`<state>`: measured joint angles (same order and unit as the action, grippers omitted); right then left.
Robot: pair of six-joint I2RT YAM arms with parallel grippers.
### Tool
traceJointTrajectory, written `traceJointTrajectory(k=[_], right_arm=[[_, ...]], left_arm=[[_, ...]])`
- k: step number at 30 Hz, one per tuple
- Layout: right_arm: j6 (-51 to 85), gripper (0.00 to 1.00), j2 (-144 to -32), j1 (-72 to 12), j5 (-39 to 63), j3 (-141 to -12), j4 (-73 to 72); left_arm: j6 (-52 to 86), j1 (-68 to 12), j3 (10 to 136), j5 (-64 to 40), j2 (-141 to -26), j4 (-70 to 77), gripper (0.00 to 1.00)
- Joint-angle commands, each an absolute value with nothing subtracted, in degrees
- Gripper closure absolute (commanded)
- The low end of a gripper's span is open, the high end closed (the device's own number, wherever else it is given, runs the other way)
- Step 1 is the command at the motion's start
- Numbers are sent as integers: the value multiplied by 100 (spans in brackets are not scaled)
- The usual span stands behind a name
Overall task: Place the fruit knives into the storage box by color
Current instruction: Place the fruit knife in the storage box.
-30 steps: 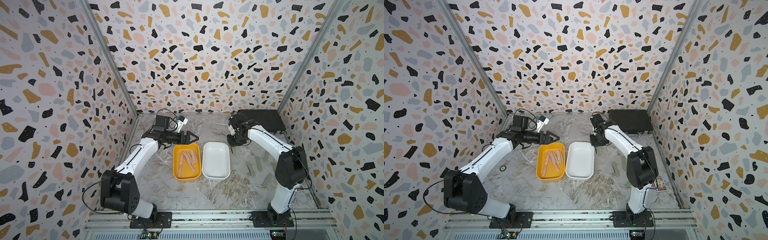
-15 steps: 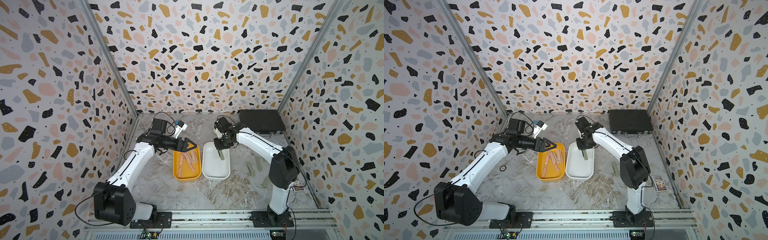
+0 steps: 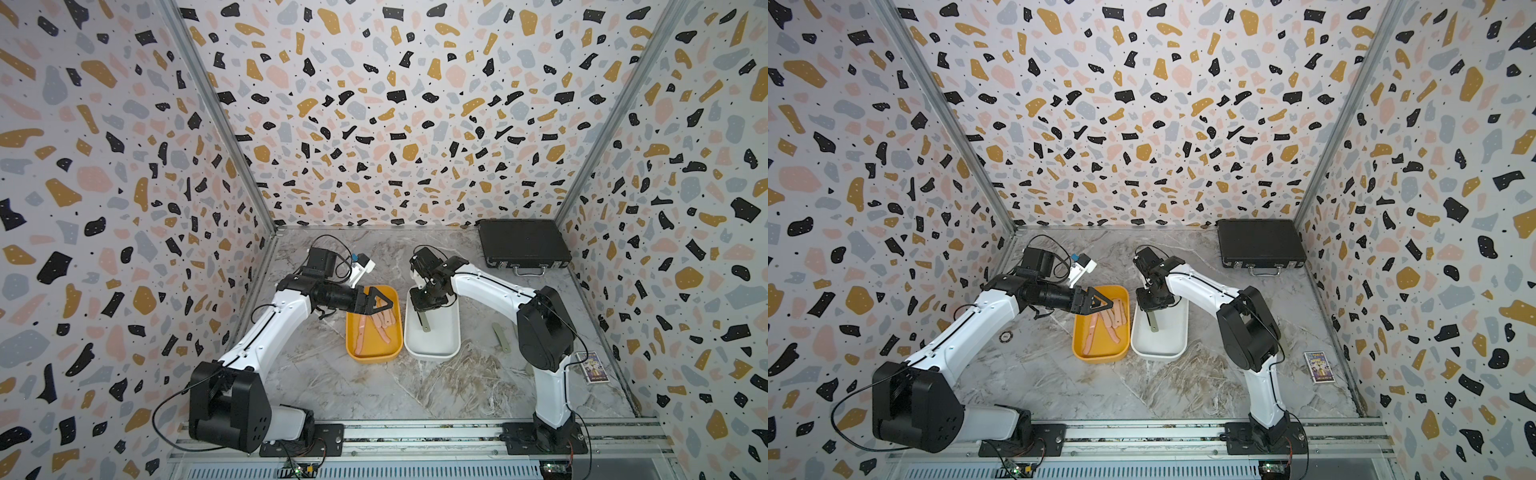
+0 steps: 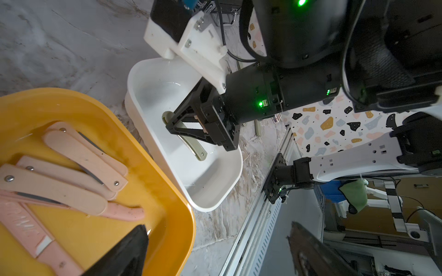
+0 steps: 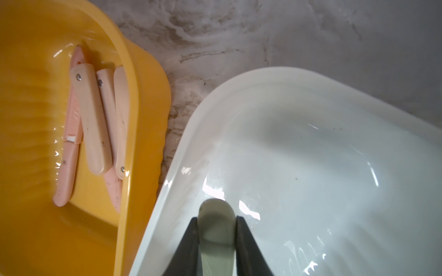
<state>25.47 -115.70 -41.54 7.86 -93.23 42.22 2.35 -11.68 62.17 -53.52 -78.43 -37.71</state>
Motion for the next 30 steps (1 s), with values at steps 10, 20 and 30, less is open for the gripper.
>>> traceJointTrajectory(k=[10,20,30], right_arm=[[2780,73,-11756,-4174,988,-8996,3877],[2716,52,-11363,-4175,713,-8871,3872],[2524,39,-10865,-4148,516,-8715,3883]], left_arm=[[175,-1185,6126,-5406,-7799,-3560,8],[183,-1185,6126,-5361,-7735,-3535,8],[198,-1180,6402,-5291,-7663,-3600,8]])
